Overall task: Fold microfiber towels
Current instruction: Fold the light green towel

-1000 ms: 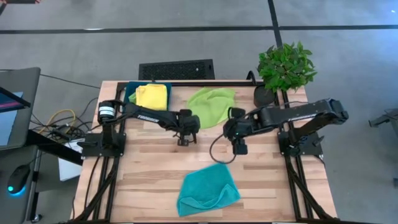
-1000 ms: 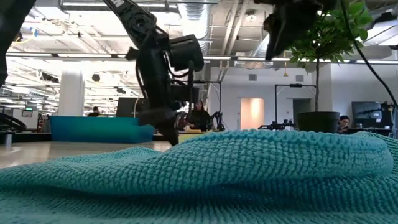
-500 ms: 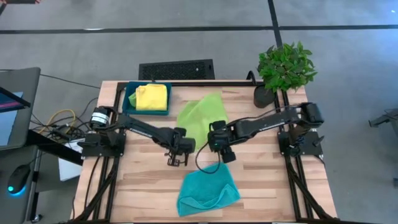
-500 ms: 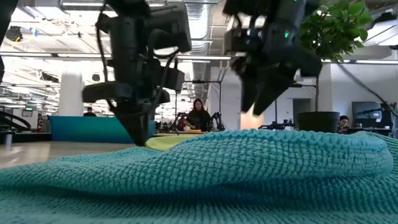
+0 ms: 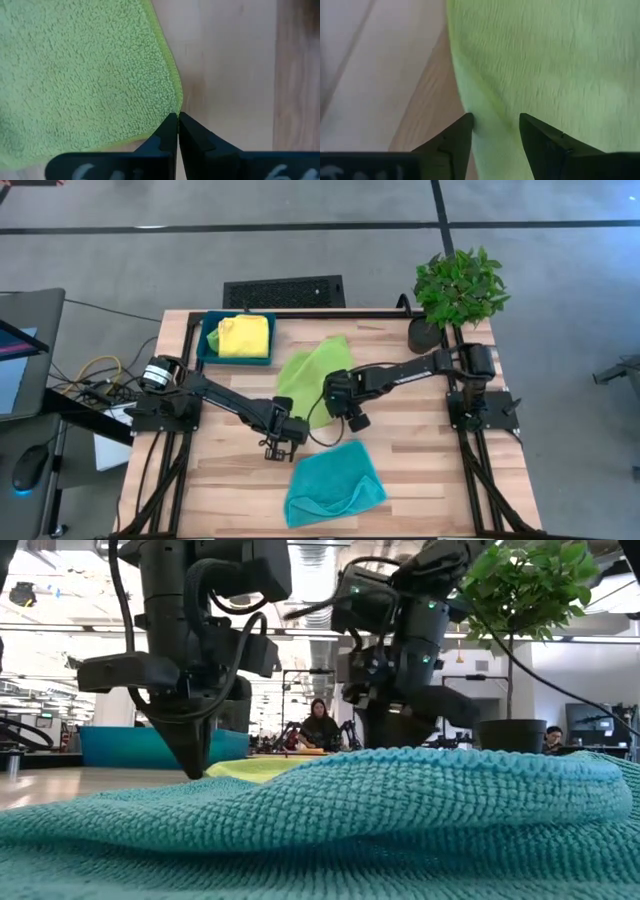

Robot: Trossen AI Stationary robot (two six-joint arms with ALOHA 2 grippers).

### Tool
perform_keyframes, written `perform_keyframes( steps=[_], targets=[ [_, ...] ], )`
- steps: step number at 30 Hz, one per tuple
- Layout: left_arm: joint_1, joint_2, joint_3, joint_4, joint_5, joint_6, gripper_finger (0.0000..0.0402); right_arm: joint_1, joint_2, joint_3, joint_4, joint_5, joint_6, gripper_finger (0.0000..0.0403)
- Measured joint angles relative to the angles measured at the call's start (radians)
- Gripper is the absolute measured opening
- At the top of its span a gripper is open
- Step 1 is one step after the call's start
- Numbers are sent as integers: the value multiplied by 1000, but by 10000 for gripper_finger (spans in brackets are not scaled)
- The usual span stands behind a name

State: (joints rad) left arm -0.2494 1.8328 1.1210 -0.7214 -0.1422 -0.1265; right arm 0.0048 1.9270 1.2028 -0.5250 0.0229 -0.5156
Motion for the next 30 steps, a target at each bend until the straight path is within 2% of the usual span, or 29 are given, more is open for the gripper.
perform_keyframes(
  steps=[7, 18, 30],
  targets=[
    [-1, 0, 0, -6, 0, -19, 0, -61, 16, 1, 10, -184, -80, 177],
    [0, -1, 2, -96, -12, -72, 0, -112, 15, 4, -117, -212, -90, 165],
    [1, -1, 3, -103, -26, -71, 0, -85, 16, 21, -167, -204, -15, 160]
  ],
)
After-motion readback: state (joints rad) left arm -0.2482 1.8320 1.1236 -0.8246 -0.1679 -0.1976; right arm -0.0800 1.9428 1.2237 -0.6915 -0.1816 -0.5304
